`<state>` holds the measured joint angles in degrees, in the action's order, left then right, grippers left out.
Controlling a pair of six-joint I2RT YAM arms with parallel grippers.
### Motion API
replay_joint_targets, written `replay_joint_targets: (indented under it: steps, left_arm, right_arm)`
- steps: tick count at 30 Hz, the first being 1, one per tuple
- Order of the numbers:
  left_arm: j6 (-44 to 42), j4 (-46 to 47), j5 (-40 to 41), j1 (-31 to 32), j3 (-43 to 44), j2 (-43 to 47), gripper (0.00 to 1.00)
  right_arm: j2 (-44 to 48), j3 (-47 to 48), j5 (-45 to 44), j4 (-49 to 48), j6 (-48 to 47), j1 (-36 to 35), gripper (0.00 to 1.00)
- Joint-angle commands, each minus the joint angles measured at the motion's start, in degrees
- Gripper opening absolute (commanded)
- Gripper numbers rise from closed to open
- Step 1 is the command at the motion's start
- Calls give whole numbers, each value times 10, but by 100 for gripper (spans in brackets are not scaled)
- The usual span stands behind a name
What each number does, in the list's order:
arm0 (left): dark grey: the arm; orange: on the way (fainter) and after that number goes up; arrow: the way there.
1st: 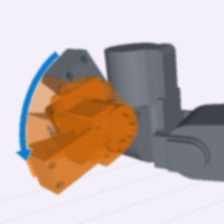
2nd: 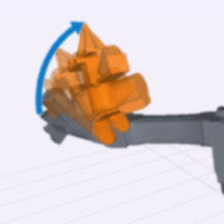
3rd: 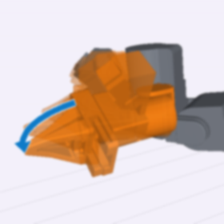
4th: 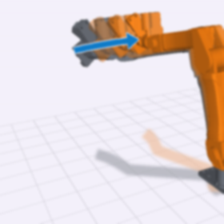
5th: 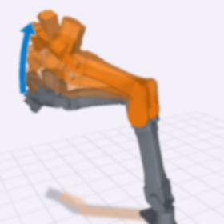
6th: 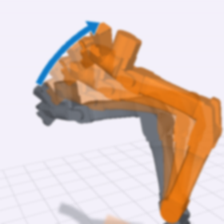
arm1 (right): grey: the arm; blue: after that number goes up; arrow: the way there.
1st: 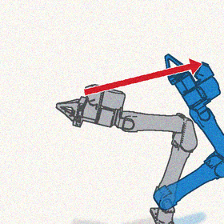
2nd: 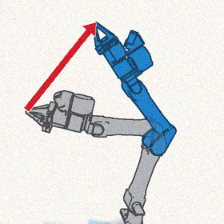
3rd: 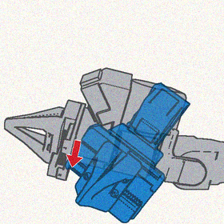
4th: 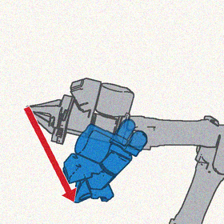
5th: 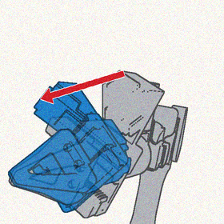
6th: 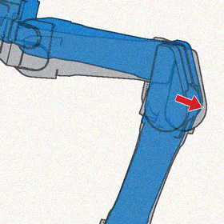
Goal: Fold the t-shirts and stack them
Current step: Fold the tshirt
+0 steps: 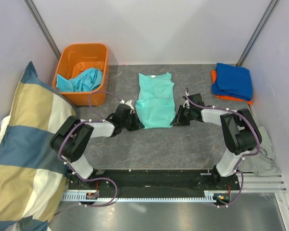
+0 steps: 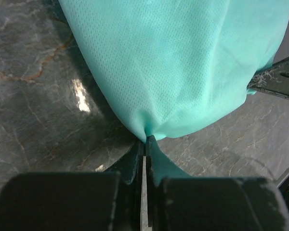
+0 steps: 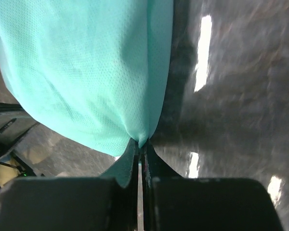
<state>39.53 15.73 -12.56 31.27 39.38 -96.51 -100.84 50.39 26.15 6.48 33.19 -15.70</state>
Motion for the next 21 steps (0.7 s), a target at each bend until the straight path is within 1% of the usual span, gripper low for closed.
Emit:
replay_joint_targets:
  steps: [1, 5, 9, 10, 11, 13, 16, 19, 21]
  left_arm:
    - [-29, -62, 5, 18, -5, 48, 2]
    - [-24, -94, 6, 41, -41, 107, 2]
    - [10, -134, 13, 75, -87, 177, 2]
    - [19, -152, 13, 85, -93, 212, 2]
    - [26, -155, 13, 92, -98, 228, 2]
    - [42, -195, 13, 104, -102, 277, 2]
    - [44, -240, 15, 106, -82, 321, 2]
    - [26, -275, 17, 106, -29, 322, 2]
    - [10, -281, 16, 106, 13, 309, 2]
  right_arm:
    - [66, -36, -37, 70, -5, -42, 0]
    - [127, -80, -59, 98, 27, -84, 0]
    - [194, -129, -73, 124, 64, -127, 0]
    - [223, -133, -77, 133, 70, -132, 0]
    - [238, -137, -80, 153, 79, -138, 0]
    - [281, -135, -97, 185, 85, -139, 0]
    - [321, -108, -140, 229, 91, -138, 0]
    - [329, -72, -160, 246, 98, -138, 0]
    - [323, -47, -165, 246, 108, -139, 0]
